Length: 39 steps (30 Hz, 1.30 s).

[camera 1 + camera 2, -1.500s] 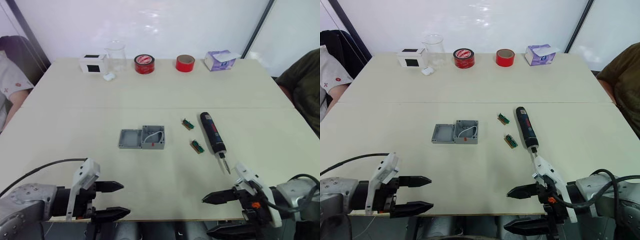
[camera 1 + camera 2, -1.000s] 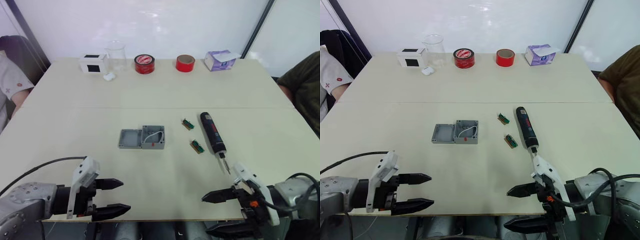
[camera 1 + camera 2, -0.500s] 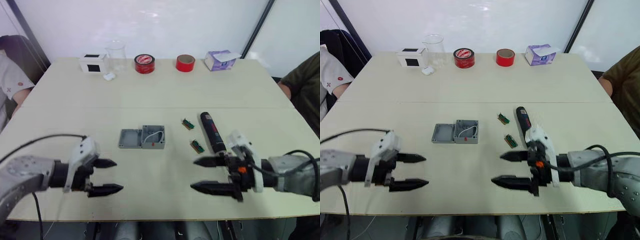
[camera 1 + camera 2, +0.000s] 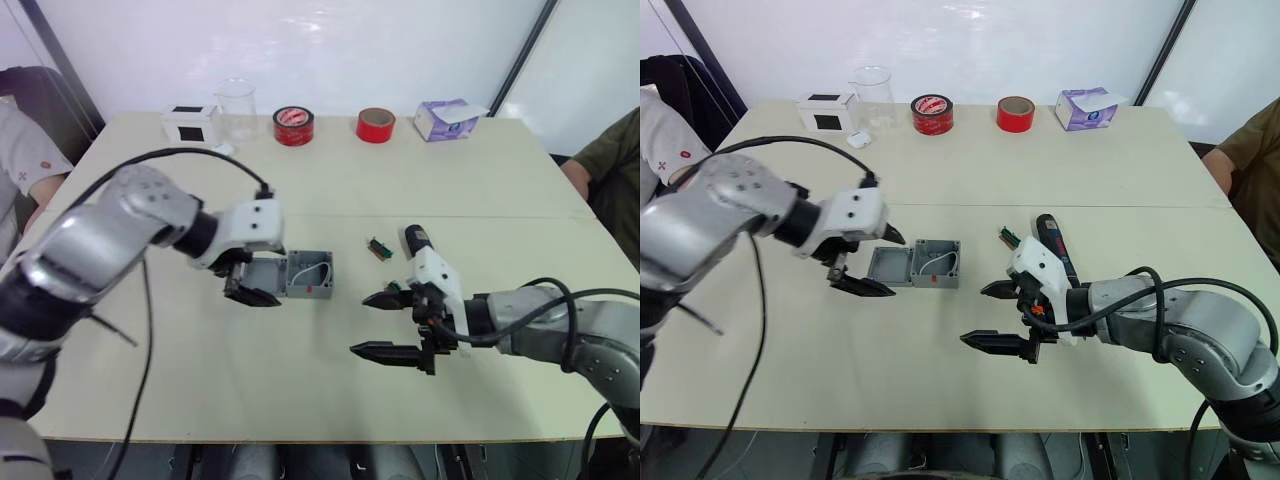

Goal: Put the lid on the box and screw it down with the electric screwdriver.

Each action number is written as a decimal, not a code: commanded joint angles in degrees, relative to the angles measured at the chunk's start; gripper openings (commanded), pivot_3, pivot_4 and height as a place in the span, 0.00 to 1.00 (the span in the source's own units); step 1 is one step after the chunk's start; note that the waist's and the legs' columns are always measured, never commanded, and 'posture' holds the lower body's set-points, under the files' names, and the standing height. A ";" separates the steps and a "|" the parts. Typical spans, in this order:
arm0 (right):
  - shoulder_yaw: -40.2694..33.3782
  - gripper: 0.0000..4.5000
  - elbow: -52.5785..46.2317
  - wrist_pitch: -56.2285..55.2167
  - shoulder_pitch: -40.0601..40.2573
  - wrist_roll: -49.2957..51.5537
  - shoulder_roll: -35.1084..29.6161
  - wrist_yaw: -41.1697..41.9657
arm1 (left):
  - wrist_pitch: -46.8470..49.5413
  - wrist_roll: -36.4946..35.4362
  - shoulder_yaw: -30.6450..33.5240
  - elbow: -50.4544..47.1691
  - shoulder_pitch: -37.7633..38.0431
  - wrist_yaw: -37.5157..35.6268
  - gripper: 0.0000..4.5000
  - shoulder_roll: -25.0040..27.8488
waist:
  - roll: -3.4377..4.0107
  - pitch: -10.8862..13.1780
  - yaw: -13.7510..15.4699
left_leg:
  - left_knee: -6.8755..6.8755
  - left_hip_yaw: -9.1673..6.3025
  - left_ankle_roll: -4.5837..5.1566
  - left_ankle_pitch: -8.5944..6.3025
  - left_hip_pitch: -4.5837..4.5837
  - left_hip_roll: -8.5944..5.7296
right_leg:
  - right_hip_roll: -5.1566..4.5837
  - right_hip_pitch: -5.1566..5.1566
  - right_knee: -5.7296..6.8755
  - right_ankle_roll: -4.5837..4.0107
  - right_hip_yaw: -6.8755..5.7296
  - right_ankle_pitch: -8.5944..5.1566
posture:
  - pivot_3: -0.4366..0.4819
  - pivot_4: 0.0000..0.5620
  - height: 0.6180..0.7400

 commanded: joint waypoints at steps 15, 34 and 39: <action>-3.62 1.00 -5.63 -0.48 5.76 -1.90 4.16 -2.48 | -5.30 16.75 -11.86 19.62 -7.43 -4.55 0.98 -18.51 | 0.01 0.00 0.42 | 0.65 -0.98 0.07 -0.02 -0.67 0.01 | 0.04 -0.08 0.14 0.06 -0.53 -0.01 | 0.48 0.27 1.00; -7.03 1.00 -8.24 0.66 9.27 2.61 6.69 -9.39 | -12.19 24.28 -12.45 28.28 -5.20 -4.92 0.17 -25.14 | 0.01 0.00 0.42 | 0.76 -1.17 0.14 -0.06 -0.70 0.00 | 0.03 0.00 0.17 0.06 -0.59 -0.01 | 0.48 0.27 1.00; -7.64 1.00 -9.05 0.87 10.18 4.30 6.47 -10.82 | -15.05 25.86 -12.10 31.65 -5.60 -5.33 0.01 -26.16 | 0.01 -0.02 0.49 | 0.78 -1.21 0.14 -0.06 -0.69 0.00 | 0.02 0.05 0.16 0.06 -0.61 -0.01 | 0.48 0.27 1.00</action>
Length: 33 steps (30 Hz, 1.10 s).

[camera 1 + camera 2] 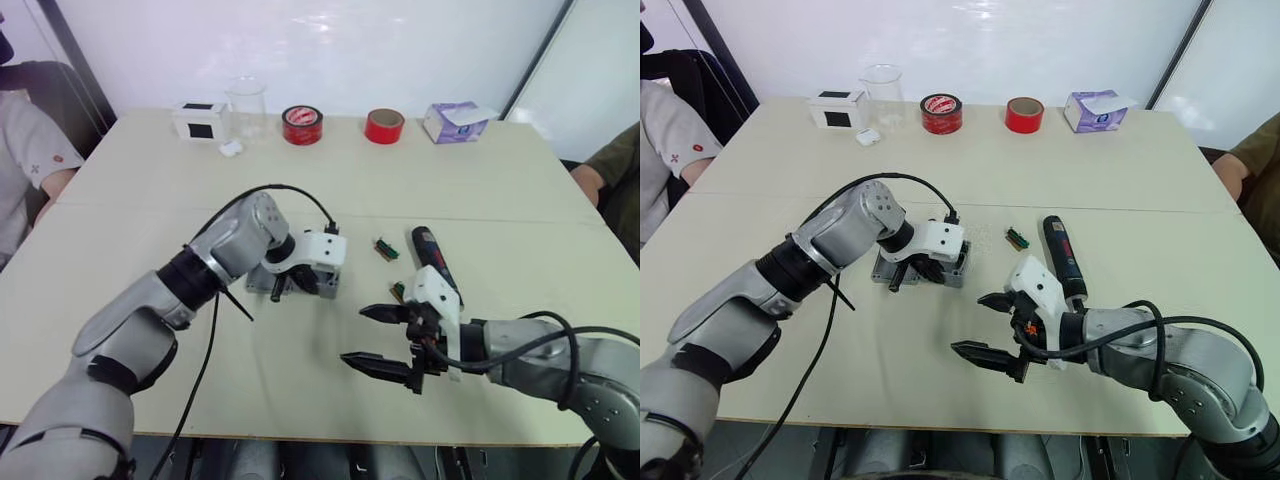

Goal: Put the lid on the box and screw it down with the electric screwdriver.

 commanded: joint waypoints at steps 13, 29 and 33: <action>-0.89 1.00 -2.53 0.66 0.44 5.28 -1.94 -0.86 | -31.08 -5.15 3.21 5.12 -2.06 -11.96 0.01 1.44 | 0.00 -0.01 -0.07 | 0.02 -0.03 0.01 0.00 -0.02 -0.01 | -0.02 0.03 -0.01 -0.01 -0.01 0.00 | 0.48 0.27 1.00; -5.34 1.00 -3.83 -0.05 3.23 10.99 -6.15 -3.02 | -43.01 -13.15 -7.18 1.89 -4.09 -12.15 0.01 7.79 | 0.00 0.00 -0.07 | 0.05 -0.06 0.03 -0.01 -0.01 0.00 | -0.02 0.05 0.00 0.01 -0.01 0.01 | 0.48 0.27 1.00; -4.91 1.00 -3.42 0.09 2.44 11.68 -6.85 -2.66 | -43.26 -13.11 -8.57 1.93 -3.75 -12.15 0.14 8.40 | -0.01 0.00 -0.06 | 0.05 -0.06 0.03 -0.01 -0.01 0.00 | -0.01 0.05 0.00 0.01 -0.01 0.01 | 0.48 0.27 1.00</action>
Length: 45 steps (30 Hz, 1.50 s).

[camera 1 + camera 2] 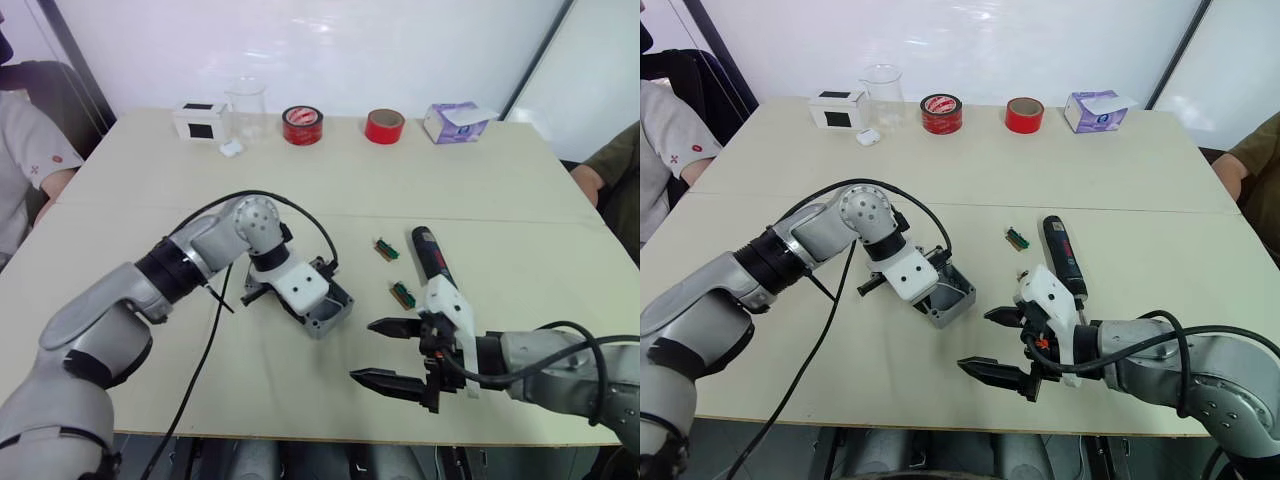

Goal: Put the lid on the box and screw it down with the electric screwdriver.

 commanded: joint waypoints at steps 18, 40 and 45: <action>-0.16 1.00 3.09 -2.66 -16.38 2.38 -4.03 10.80 | 69.22 -16.19 20.73 -14.36 -6.33 16.82 0.52 17.16 | 0.03 0.03 0.02 | 0.01 -0.14 0.00 0.00 0.06 -0.03 | 0.03 0.10 0.17 0.32 0.01 -0.12 | 0.48 0.27 1.00; 15.43 1.00 1.37 -14.26 -14.00 -33.32 -0.85 22.19 | 104.11 -13.93 33.16 -6.53 5.05 56.94 0.52 1.15 | 0.00 0.04 0.00 | 0.03 -0.09 -0.07 0.04 0.08 -0.10 | 0.03 -0.14 0.80 0.68 0.01 -0.22 | 0.48 0.27 1.00; 13.44 1.00 -1.93 -12.60 -10.25 -32.52 0.51 18.91 | 104.11 -14.50 35.19 -5.08 6.04 60.30 0.52 -1.60 | 0.01 0.03 -0.03 | 0.03 -0.10 -0.07 0.04 0.12 -0.12 | -0.01 -0.07 0.79 0.62 0.01 -0.25 | 0.48 0.27 1.00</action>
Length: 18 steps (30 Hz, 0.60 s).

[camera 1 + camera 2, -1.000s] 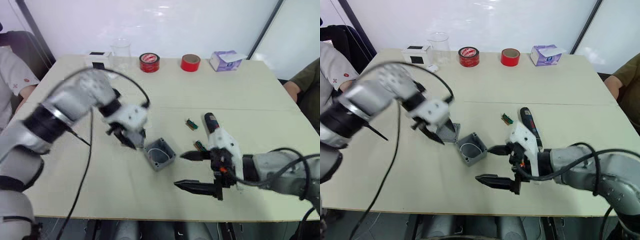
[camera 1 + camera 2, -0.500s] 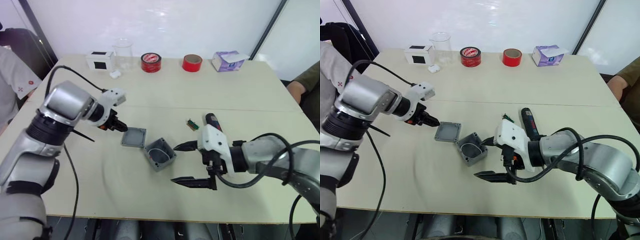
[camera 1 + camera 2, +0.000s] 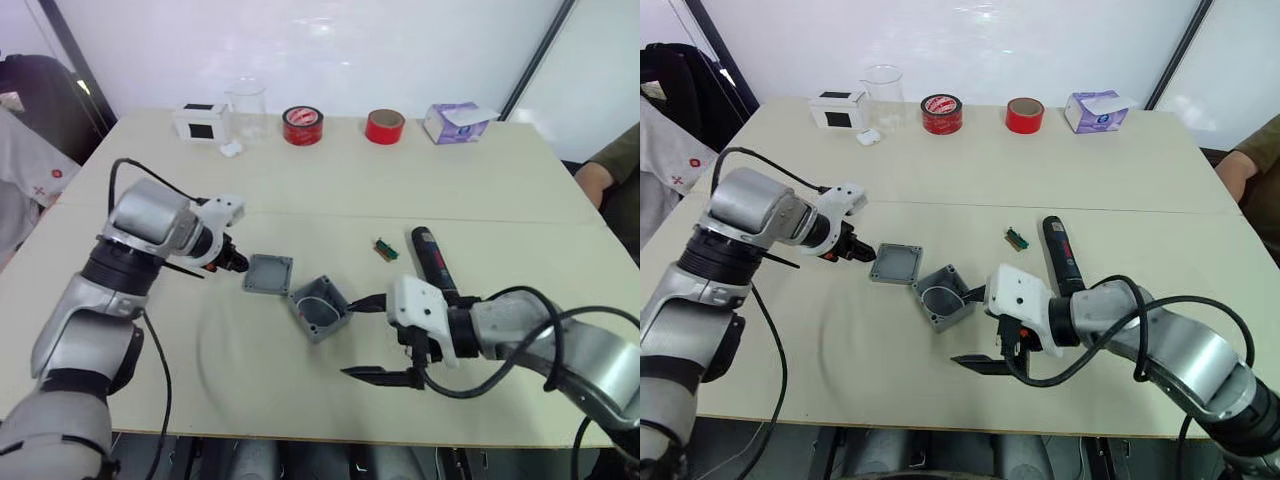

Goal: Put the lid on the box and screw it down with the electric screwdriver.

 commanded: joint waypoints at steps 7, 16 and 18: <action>-2.51 1.00 -3.73 3.40 0.26 0.89 1.99 -3.71 | 0.46 -1.42 1.77 2.12 -1.48 3.03 0.52 -1.89 | 0.00 -0.01 0.04 | 0.00 0.00 -0.07 0.04 0.05 -0.02 | -0.02 0.07 0.00 -0.12 0.00 -0.06 | 0.48 0.27 1.00; -4.34 1.00 -3.91 8.22 -3.54 4.55 3.21 -4.71 | 0.46 -1.79 2.04 2.91 -6.38 3.79 0.52 -0.67 | -0.03 0.01 -0.05 | 0.00 -0.01 -0.07 0.04 0.01 -0.02 | -0.01 0.03 0.00 -0.11 0.00 -0.05 | 0.48 0.27 1.00; -4.15 1.00 -3.52 9.01 -4.59 5.05 3.56 -4.80 | 0.46 -2.04 1.49 3.96 -6.70 3.43 0.52 -0.34 | -0.03 0.01 -0.02 | 0.00 -0.01 -0.07 0.04 -0.02 -0.02 | 0.00 0.01 0.00 -0.11 -0.02 -0.05 | 0.48 0.27 1.00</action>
